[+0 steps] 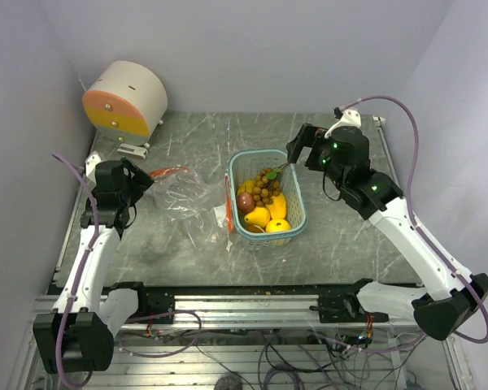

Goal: Place the food in the zip-top bag and seal the zipper
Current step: Pick up the zipper food storage bag at the center of the board, then open the zipper of the food storage bag.

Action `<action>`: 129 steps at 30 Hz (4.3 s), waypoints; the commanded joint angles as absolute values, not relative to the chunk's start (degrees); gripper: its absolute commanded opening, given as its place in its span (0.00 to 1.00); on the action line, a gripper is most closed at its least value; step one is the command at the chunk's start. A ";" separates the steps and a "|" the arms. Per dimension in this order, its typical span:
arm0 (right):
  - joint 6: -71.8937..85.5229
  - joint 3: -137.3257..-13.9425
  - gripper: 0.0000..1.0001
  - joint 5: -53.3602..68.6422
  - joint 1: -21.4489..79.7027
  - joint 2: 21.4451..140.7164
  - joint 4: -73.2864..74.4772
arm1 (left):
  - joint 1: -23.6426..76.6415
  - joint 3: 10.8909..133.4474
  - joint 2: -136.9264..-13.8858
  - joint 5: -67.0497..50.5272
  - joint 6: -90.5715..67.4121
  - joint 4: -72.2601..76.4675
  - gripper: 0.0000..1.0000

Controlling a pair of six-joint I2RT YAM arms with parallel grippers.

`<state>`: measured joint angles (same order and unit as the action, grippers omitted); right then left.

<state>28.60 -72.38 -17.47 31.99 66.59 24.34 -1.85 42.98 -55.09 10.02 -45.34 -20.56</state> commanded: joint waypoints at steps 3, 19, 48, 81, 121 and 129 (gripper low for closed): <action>26.59 -71.35 1.00 -19.66 32.26 65.41 23.45 | -2.55 42.66 -53.87 8.08 -48.36 -17.27 0.99; 19.25 -71.54 1.00 -18.03 32.26 68.74 26.85 | -3.73 34.42 -55.67 5.57 -57.82 -6.70 0.99; 17.74 -70.64 1.00 -15.60 32.26 71.29 26.47 | -2.81 26.48 -82.70 -2.50 -64.87 34.95 0.92; 21.95 -60.60 0.96 18.52 32.26 57.42 -0.08 | -1.77 54.87 -44.42 -49.42 -19.01 -12.07 0.07; 8.53 -61.39 0.37 -0.52 52.82 67.28 -12.30 | -1.76 53.13 -40.16 -57.24 -39.48 -0.48 0.07; 7.70 -62.06 0.26 -1.00 52.88 68.48 -12.85 | -1.80 52.17 -39.64 -58.05 -40.65 1.03 0.07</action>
